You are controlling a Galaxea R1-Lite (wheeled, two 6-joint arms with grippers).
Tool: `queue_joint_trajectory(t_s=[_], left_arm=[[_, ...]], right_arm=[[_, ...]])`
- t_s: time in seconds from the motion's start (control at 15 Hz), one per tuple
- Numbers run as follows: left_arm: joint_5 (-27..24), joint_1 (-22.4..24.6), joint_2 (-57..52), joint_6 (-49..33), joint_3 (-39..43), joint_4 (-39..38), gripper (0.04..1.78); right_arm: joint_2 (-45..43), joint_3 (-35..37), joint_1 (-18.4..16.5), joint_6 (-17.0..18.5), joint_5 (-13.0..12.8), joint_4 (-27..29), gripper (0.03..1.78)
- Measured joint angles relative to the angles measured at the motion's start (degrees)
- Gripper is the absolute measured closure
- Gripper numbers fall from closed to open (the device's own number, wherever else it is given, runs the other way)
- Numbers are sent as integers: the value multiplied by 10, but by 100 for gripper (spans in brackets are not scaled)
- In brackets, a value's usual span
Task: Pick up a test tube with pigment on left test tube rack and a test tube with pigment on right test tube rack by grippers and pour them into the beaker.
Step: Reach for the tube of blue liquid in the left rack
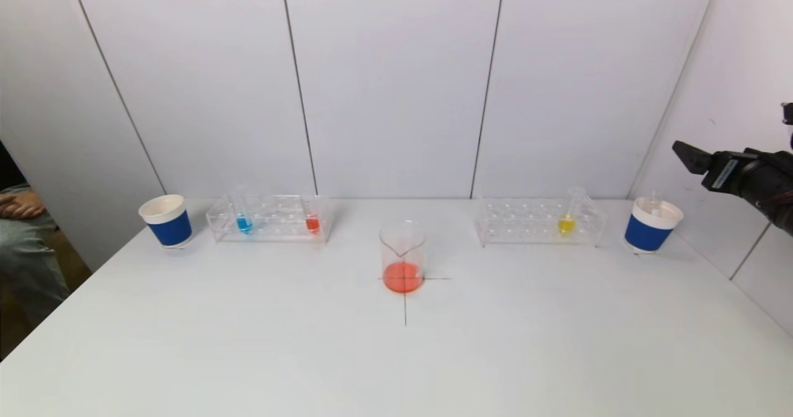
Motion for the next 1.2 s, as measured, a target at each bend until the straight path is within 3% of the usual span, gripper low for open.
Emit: queue_joint_trajectory(t_s=[0.33, 0.53, 0.93, 1.2], left_arm=[[0, 0, 0, 0, 0, 0, 6], [0, 0, 0, 0, 0, 0, 6], [0, 0, 0, 0, 0, 0, 6], [0, 0, 0, 0, 0, 0, 6]], right_arm=[[-170, 76, -2, 70, 69, 73, 4], [-261, 104, -6, 89, 103, 124, 4], [-350, 154, -8, 106, 115, 129, 4], [-380, 184, -15, 80, 108, 129, 4]])
